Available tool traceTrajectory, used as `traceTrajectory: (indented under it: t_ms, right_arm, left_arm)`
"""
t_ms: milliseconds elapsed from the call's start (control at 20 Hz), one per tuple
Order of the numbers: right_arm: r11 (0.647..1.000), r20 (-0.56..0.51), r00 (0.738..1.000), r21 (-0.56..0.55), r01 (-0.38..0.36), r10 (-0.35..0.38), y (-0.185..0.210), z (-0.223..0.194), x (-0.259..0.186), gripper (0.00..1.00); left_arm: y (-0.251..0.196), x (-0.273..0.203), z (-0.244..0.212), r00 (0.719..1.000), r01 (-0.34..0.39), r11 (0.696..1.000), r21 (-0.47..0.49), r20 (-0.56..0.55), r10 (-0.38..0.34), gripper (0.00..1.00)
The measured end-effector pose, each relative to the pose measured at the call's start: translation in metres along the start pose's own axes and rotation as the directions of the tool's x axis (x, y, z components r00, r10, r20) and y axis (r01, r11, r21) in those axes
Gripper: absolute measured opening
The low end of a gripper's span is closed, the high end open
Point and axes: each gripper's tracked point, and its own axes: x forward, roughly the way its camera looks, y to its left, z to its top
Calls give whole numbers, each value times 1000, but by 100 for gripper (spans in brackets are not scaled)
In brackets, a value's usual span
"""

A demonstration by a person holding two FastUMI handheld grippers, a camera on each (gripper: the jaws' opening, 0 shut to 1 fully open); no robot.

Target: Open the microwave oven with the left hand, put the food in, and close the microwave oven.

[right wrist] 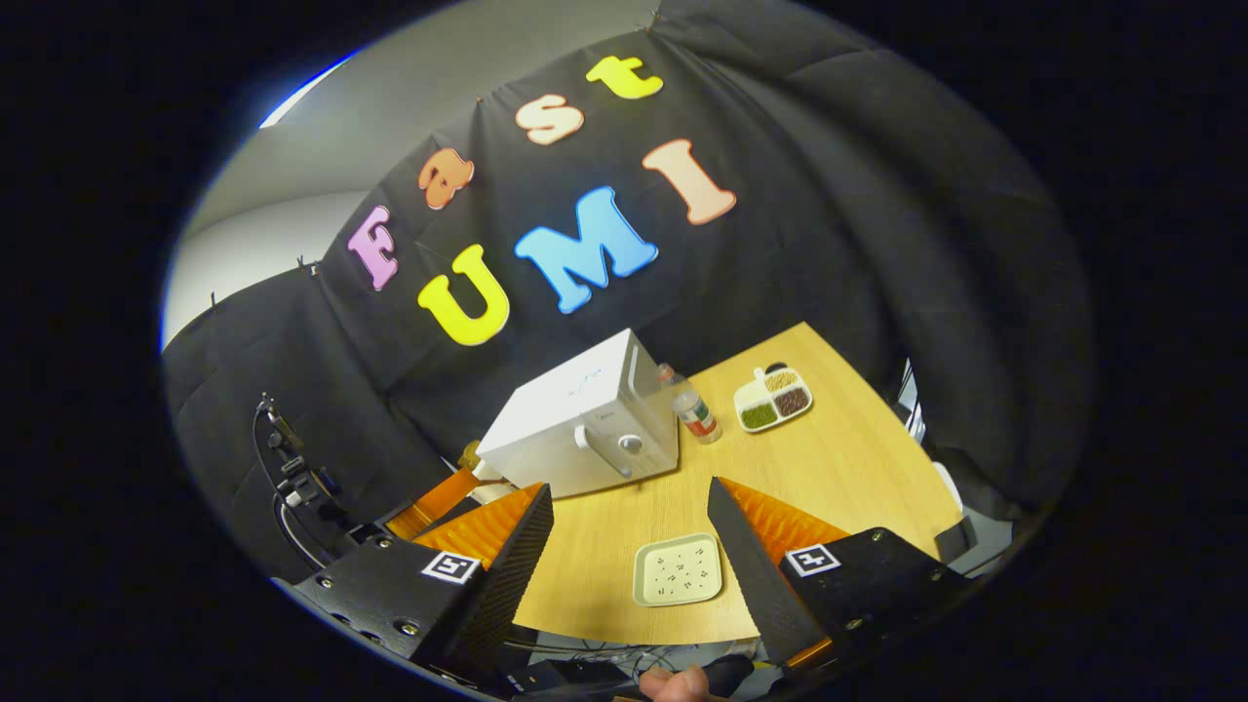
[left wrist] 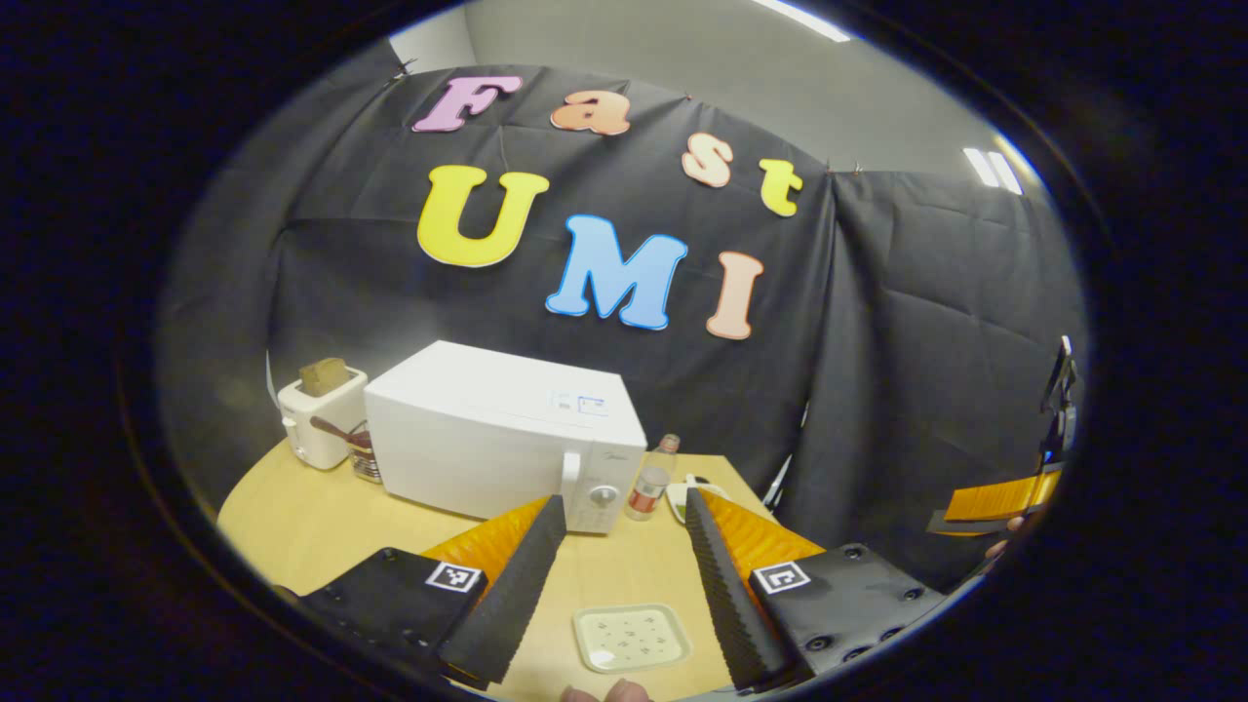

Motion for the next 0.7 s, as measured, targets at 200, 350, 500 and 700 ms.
traceTrajectory:
  t_ms: [200,350,500,700]
  right_arm:
    - [986,149,989,-163,34,-9,-2,49,-36,98]
    - [969,262,965,-241,57,8,17,89,-47,97]
    - [928,394,919,-337,161,-16,31,123,-51,97]
    - [882,427,904,-412,229,-35,61,125,-34,98]
  left_arm:
    - [-58,-66,65,993,-11,999,38,115,6,86]
    - [-75,-110,112,979,-12,997,74,206,-4,86]
    - [-61,-132,143,962,-30,995,94,274,3,82]
    - [0,-142,146,955,-105,993,55,286,85,88]
